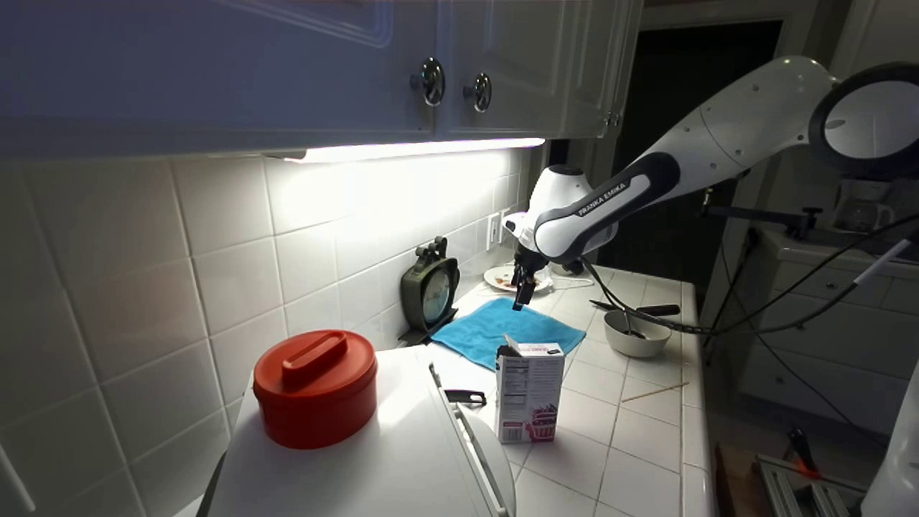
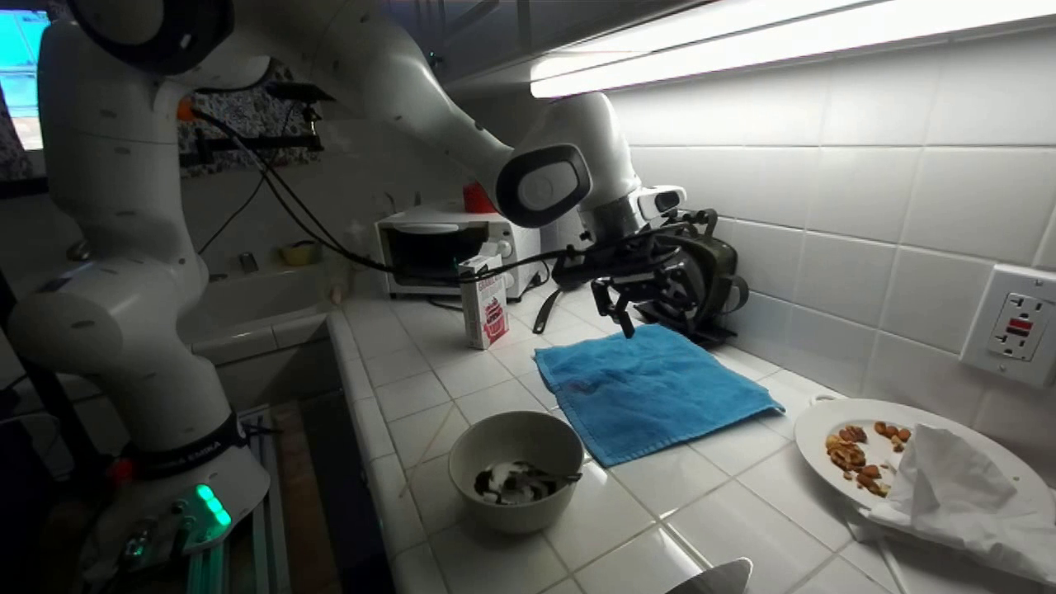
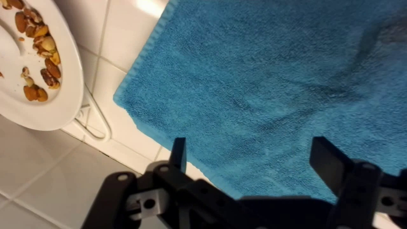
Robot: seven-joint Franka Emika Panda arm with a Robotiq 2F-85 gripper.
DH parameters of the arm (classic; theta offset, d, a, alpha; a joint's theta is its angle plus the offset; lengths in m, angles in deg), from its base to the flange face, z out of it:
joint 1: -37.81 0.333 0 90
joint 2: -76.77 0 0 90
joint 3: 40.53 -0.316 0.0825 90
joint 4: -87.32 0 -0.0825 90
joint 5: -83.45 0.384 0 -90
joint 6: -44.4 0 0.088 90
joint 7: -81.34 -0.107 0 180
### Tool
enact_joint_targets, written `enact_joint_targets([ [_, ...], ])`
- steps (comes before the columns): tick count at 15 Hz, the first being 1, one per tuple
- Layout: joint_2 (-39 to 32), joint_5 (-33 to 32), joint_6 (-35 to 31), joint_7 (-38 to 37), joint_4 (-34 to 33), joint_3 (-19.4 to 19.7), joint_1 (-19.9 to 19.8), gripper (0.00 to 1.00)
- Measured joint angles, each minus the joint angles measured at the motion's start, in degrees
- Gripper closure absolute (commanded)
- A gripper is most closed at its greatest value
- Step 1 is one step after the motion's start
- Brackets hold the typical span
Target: Unfold the cloth
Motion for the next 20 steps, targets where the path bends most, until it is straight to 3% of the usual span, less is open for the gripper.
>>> enact_joint_targets([
  [4,0.46,5.13,6.64,-6.28,-0.54,-0.18,0.02,0.00],
  [10,-1.64,13.75,7.20,-16.74,-0.60,-0.37,-0.08,0.00],
  [15,-4.95,23.55,4.37,-22.20,-0.67,-1.30,-1.30,0.00],
  [20,-7.24,36.25,-3.20,-23.98,-0.73,-5.27,-3.67,0.00],
])
